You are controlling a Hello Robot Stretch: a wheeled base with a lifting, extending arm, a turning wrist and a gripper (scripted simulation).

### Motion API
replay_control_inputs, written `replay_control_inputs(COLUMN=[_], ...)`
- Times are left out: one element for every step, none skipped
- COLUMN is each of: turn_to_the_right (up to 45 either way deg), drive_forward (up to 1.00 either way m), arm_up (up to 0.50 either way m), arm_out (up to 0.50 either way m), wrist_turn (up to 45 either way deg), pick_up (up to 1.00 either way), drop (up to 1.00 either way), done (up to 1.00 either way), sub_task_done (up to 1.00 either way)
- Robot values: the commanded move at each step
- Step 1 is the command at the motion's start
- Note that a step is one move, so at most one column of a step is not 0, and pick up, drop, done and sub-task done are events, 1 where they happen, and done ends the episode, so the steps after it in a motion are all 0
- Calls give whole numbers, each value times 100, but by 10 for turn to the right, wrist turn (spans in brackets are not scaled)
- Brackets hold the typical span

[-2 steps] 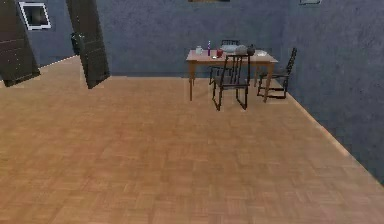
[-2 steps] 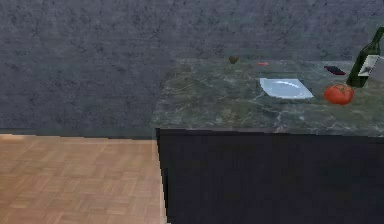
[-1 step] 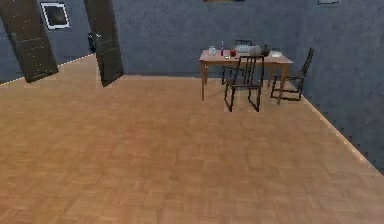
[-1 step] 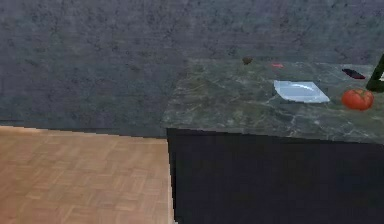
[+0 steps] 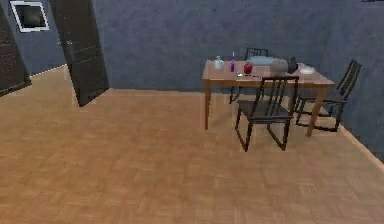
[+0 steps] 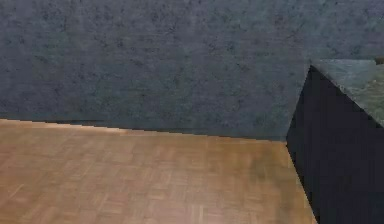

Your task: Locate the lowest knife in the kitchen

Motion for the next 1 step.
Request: replay_control_inputs(turn_to_the_right=[0], drive_forward=[100], arm_up=[0], arm_out=[0], wrist_turn=[0], pick_up=[0], drop=[0], done=[0], sub_task_done=[0])
